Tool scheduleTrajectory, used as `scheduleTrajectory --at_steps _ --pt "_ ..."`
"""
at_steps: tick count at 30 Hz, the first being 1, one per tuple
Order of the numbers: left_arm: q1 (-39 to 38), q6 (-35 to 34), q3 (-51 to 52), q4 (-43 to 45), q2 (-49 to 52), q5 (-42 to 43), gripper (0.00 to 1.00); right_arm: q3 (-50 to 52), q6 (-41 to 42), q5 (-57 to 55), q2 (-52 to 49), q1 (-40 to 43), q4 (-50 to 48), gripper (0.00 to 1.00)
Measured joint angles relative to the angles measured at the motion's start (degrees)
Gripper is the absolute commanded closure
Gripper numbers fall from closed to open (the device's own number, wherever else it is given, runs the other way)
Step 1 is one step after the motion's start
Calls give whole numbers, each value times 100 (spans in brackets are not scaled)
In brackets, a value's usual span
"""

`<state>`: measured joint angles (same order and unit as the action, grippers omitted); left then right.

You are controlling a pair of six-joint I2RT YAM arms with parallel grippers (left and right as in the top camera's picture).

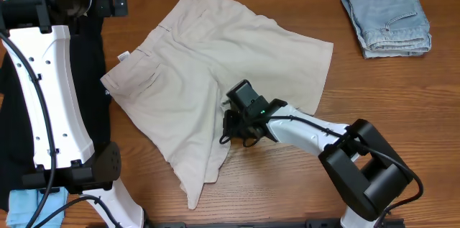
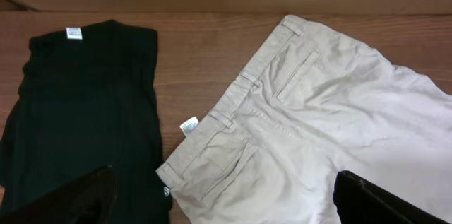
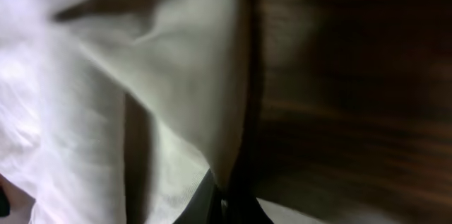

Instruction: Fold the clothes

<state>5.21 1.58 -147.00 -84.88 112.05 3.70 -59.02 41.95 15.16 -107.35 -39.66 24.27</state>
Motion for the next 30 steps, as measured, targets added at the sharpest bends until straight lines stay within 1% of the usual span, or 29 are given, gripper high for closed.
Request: scheduleTrajectory --at_steps 3,5,7,9,10,11,13,14,16,20,23,24,27,30 --pt "2 0 0 -2 0 0 0 -116 -114 61 133 404 940 96" --pt "0 0 0 0 2 0 0 -221 -345 63 293 809 1685 96" --pt "0 0 0 0 4 0 0 -374 -684 55 527 1316 2468 93" --pt "2 0 0 0 4 0 0 -538 -1080 44 745 1744 3147 86" --pt "0 0 0 0 4 0 0 -612 -1296 24 866 1978 3495 85" --pt "0 0 0 0 4 2 0 -667 -1499 -24 951 2181 3759 78" --pt "0 0 0 0 4 17 0 -721 -1827 -197 1067 2573 4183 70" --pt "0 2 0 0 7 20 0 -726 -1978 -354 1082 2785 4334 63" --pt "0 4 0 0 13 28 0 -726 -2153 -621 1082 3106 4454 51" --pt "-28 201 0 -4 96 258 0 -726 -2361 -981 1082 3727 4409 47" --pt "-149 472 0 -9 271 544 0 -791 -2398 -1038 1080 4229 4325 34" --pt "-223 590 0 -7 358 629 0 -861 -2455 -1005 1080 4378 4345 31" --pt "-498 1084 0 -26 715 903 0 -1294 -2782 -691 1080 4734 4424 28" --pt "-850 1775 0 -55 1252 1099 0 -1886 -3150 -199 1080 4806 4470 22"
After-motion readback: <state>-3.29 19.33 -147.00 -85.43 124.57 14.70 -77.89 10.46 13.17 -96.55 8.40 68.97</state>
